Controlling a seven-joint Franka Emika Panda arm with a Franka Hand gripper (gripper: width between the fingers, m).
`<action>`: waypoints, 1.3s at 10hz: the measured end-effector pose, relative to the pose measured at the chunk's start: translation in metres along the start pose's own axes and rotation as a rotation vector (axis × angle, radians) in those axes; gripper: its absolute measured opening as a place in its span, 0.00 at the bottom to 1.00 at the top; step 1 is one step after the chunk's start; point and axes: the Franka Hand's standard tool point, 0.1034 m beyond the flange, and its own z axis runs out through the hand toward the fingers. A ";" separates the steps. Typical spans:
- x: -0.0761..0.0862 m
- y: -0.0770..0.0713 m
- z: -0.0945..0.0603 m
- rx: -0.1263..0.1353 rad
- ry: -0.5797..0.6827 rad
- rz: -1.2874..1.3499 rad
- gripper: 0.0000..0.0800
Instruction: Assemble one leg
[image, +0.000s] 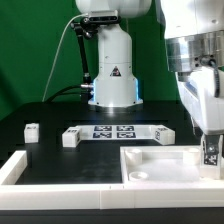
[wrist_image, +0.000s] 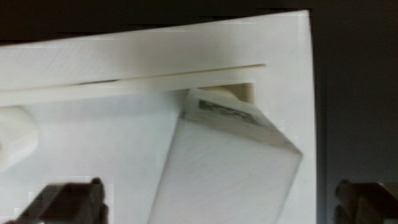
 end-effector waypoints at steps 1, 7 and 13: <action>0.000 0.000 0.000 -0.006 0.012 -0.122 0.81; -0.006 -0.004 -0.007 -0.063 0.067 -0.728 0.81; -0.003 -0.005 0.000 -0.074 0.063 -1.161 0.81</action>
Offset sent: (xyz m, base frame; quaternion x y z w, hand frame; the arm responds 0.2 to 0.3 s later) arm 0.0061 0.0120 0.0061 -0.0527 0.0233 -0.3184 0.9462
